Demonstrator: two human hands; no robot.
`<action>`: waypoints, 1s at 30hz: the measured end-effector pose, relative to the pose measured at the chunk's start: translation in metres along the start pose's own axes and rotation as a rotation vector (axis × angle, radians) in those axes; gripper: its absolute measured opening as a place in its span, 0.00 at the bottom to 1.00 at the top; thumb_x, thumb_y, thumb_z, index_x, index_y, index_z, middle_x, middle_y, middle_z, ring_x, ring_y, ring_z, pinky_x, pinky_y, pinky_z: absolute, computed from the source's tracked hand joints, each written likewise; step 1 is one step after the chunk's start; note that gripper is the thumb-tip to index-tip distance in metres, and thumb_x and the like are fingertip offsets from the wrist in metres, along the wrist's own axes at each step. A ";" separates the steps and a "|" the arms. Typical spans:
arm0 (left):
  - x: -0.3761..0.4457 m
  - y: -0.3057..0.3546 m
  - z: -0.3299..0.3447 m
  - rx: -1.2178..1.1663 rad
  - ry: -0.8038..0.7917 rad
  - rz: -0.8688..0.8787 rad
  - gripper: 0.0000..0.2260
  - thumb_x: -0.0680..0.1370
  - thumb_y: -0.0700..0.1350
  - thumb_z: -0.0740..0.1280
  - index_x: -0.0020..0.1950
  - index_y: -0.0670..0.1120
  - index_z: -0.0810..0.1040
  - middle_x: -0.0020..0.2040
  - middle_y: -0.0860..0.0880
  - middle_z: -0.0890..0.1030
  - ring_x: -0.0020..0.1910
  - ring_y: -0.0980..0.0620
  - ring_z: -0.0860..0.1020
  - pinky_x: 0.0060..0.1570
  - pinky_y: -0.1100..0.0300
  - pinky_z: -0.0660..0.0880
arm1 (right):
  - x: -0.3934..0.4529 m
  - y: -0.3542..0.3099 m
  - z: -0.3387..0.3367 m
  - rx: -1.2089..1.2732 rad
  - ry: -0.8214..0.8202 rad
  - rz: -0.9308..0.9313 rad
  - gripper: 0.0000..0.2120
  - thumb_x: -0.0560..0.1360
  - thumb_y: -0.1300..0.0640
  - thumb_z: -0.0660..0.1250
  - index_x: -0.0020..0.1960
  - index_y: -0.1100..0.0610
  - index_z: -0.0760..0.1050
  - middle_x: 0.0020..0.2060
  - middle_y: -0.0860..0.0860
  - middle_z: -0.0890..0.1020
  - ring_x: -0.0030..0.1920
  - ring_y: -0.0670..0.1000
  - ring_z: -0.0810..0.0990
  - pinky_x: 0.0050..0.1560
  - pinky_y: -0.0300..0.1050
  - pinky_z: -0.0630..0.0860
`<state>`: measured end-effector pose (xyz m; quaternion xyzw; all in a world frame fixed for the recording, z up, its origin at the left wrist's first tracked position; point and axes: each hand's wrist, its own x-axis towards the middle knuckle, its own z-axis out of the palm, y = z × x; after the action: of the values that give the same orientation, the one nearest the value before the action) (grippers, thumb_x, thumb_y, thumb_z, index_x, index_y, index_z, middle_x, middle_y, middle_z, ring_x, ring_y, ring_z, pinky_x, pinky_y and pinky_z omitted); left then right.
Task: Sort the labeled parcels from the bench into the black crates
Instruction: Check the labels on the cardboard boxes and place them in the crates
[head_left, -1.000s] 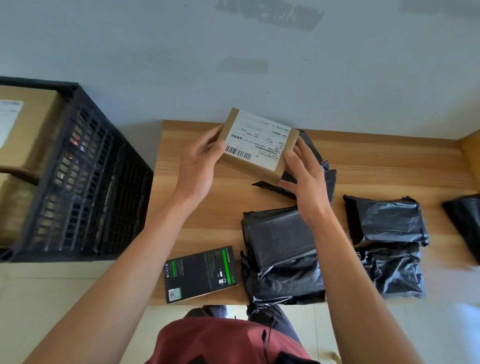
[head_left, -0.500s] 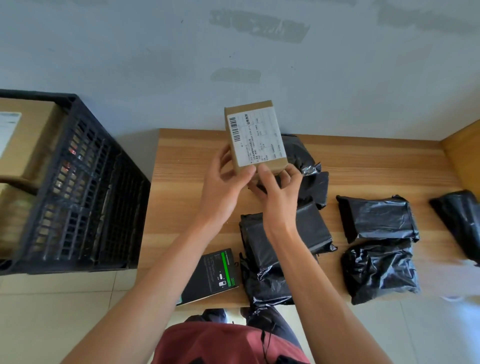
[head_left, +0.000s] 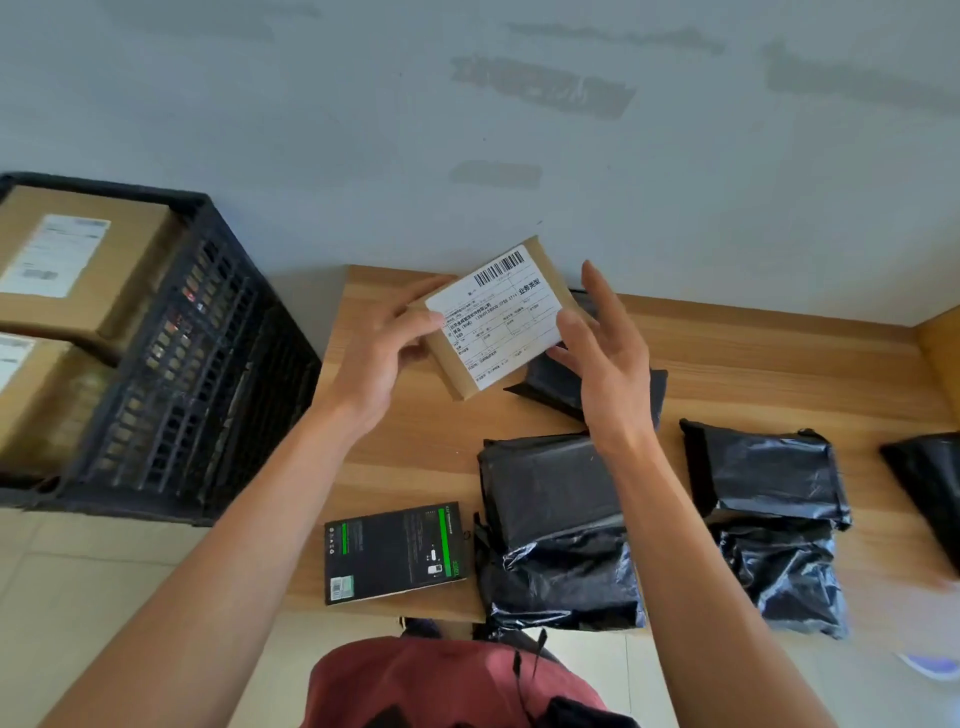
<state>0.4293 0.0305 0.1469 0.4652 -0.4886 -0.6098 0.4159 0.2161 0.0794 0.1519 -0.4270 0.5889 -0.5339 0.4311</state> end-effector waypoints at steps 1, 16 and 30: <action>-0.002 0.004 0.000 -0.008 0.015 0.008 0.29 0.70 0.57 0.69 0.69 0.48 0.79 0.61 0.47 0.85 0.59 0.49 0.81 0.53 0.54 0.75 | 0.000 -0.002 0.000 -0.013 -0.035 -0.003 0.29 0.81 0.48 0.69 0.80 0.48 0.68 0.64 0.40 0.83 0.69 0.48 0.79 0.70 0.60 0.75; -0.065 -0.016 0.042 0.210 0.490 0.268 0.21 0.78 0.50 0.75 0.70 0.53 0.77 0.67 0.51 0.81 0.68 0.52 0.78 0.65 0.50 0.78 | -0.022 0.001 0.031 0.175 0.093 -0.023 0.22 0.82 0.51 0.69 0.75 0.50 0.72 0.66 0.46 0.82 0.68 0.46 0.79 0.68 0.54 0.78; -0.153 -0.018 -0.069 0.125 0.936 0.275 0.17 0.80 0.38 0.71 0.69 0.46 0.79 0.63 0.52 0.83 0.65 0.54 0.80 0.62 0.55 0.80 | -0.066 -0.003 0.146 0.000 -0.313 -0.201 0.20 0.85 0.53 0.65 0.76 0.50 0.71 0.71 0.41 0.78 0.71 0.38 0.74 0.70 0.43 0.75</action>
<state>0.5294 0.1659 0.1476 0.6444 -0.3421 -0.2442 0.6388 0.3747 0.1044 0.1495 -0.5615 0.4689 -0.5013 0.4621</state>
